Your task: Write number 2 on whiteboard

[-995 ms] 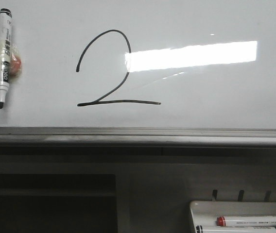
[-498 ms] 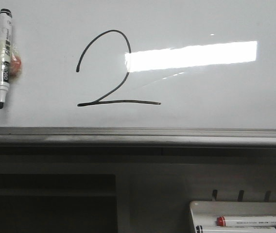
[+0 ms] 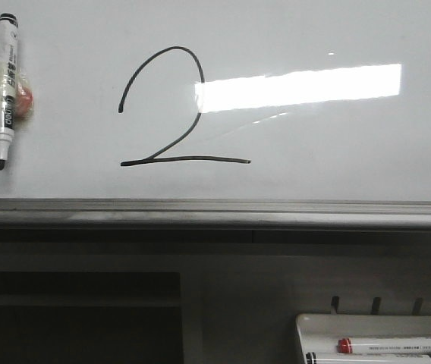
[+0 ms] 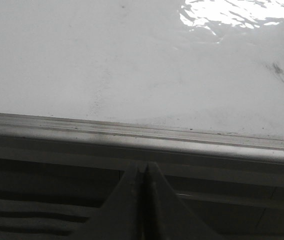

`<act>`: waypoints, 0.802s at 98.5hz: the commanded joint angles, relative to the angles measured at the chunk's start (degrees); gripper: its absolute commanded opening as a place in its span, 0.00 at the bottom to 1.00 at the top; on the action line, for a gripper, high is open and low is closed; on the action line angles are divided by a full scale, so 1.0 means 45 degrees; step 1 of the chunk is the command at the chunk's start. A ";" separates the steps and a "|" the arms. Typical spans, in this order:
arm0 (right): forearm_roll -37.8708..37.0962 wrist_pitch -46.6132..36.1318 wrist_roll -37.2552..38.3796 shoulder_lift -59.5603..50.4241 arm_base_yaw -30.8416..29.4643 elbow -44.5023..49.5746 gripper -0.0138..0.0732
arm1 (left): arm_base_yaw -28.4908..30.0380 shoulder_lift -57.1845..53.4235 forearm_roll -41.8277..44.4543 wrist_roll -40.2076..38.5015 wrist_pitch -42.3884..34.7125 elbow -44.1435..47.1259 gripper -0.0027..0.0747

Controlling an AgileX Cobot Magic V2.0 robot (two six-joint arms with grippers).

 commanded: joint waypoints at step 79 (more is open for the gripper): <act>-0.6128 -0.1412 0.5517 0.0091 -0.2485 -0.0362 0.09 | 0.0016 -0.0326 -0.0059 0.0007 -0.0766 0.0137 0.01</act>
